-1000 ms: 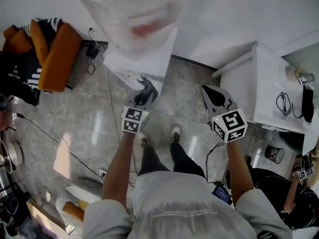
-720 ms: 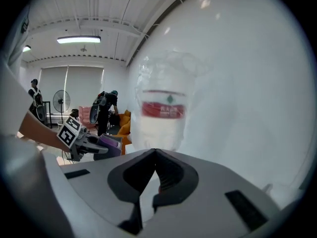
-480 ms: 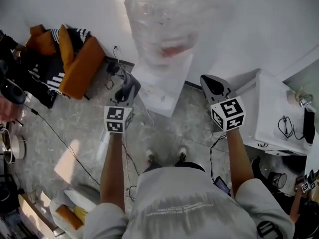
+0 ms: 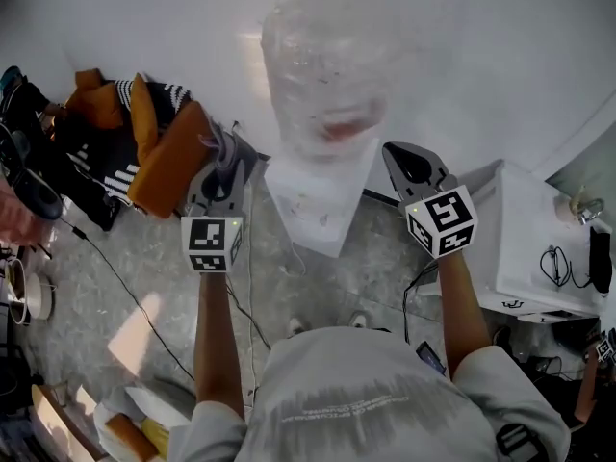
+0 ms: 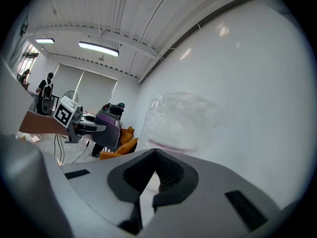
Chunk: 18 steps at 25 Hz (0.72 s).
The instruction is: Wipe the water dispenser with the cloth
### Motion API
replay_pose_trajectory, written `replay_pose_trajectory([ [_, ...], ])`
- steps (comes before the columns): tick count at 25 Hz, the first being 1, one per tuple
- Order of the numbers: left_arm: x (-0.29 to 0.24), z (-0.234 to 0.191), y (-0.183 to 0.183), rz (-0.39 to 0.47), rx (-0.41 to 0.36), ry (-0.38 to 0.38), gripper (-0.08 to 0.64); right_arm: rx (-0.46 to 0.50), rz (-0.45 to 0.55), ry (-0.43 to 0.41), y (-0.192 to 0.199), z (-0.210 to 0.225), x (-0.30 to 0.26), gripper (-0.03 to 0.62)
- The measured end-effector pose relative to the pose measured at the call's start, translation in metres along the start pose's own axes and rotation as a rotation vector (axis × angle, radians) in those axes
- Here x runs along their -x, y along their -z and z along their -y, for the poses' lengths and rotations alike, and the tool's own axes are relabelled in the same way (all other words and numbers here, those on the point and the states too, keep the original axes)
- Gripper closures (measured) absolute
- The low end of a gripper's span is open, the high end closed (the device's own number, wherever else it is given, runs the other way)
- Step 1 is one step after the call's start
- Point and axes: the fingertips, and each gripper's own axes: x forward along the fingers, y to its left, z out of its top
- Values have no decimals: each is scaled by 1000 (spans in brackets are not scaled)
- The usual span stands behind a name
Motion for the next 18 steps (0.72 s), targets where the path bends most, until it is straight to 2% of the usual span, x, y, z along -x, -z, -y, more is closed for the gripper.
replay_pose_trajectory([
  [3,5,-4,-22,31,-38,-1,502,47,28,15,-17,3,2,578],
  [9,10,-2,-61,118,-73,6,502,51,44,21,-26,7,2,578],
  [18,8,7,-63,122,-95,35,502,62,28,40,-23,12,6,578],
])
